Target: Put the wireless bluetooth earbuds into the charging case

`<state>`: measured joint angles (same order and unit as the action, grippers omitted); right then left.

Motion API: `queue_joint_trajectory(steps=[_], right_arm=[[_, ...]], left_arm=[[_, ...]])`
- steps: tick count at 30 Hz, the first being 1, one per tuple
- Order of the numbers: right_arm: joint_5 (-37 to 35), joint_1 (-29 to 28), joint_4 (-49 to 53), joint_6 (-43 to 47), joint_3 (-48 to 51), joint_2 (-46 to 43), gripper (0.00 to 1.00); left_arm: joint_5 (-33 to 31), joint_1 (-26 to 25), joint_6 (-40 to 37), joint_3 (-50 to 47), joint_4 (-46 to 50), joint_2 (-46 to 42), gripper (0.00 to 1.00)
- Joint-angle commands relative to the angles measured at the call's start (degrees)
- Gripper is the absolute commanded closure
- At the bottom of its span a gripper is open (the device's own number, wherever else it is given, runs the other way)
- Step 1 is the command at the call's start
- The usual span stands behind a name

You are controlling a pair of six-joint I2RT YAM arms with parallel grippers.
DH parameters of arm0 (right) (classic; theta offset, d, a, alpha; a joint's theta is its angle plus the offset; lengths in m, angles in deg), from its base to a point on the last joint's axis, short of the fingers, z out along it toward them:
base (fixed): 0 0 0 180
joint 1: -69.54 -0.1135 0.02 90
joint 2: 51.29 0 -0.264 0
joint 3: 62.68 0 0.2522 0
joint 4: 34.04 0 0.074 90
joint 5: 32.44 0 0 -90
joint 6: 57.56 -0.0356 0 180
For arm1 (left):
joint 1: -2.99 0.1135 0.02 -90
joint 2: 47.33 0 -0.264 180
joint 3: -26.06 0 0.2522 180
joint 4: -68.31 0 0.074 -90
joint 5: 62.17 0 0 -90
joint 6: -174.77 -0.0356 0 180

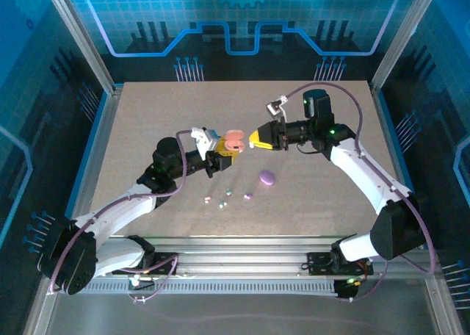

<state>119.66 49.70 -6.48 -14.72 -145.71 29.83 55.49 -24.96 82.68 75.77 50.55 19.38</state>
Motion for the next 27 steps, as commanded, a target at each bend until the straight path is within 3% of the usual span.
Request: queue_joint_trajectory(steps=[1,9,27], right_arm=[[-4.36,0.41,2.63,4.34,-2.29,-0.11,0.76],[-8.47,-0.39,0.83,6.72,-1.61,-1.82,0.75],[-8.01,-3.71,0.01,9.65,-2.53,-2.62,0.75]], left_arm=[[3.66,-0.37,-1.09,2.01,-3.35,0.23,0.65],[6.21,-0.49,0.84,2.47,-6.38,0.60,0.66],[6.55,-0.54,2.13,2.73,-9.34,1.75,0.66]])
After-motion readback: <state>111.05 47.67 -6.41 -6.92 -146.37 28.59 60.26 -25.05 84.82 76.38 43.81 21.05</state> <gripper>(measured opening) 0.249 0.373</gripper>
